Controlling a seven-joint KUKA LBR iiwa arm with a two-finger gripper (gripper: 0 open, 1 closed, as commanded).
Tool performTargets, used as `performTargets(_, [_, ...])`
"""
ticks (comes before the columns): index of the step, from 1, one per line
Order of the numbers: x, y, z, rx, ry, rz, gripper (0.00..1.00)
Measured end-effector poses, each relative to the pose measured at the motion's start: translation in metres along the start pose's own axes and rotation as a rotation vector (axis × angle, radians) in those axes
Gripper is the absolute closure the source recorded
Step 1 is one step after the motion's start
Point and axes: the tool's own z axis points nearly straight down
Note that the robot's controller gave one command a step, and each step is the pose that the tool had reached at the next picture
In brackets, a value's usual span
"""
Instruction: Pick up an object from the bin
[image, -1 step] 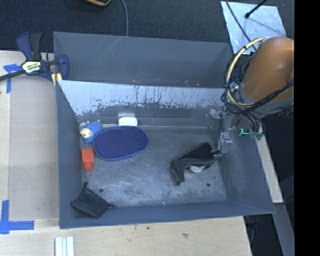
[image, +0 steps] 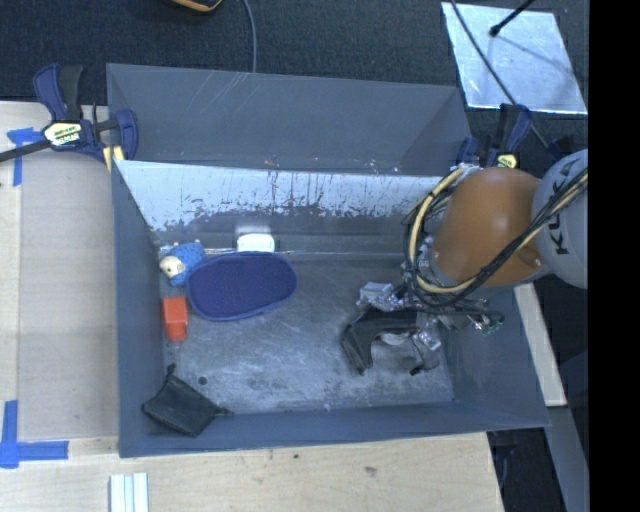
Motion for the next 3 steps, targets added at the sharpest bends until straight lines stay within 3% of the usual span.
performTargets(1, [-0.002,0.0,-0.002,0.001,-0.005,-0.001,1.0])
performTargets(2, [0.005,-0.006,0.009,0.002,-0.011,-0.039,1.0])
performTargets(3, [0.022,0.023,-0.09,0.002,0.0,-0.056,1.0])
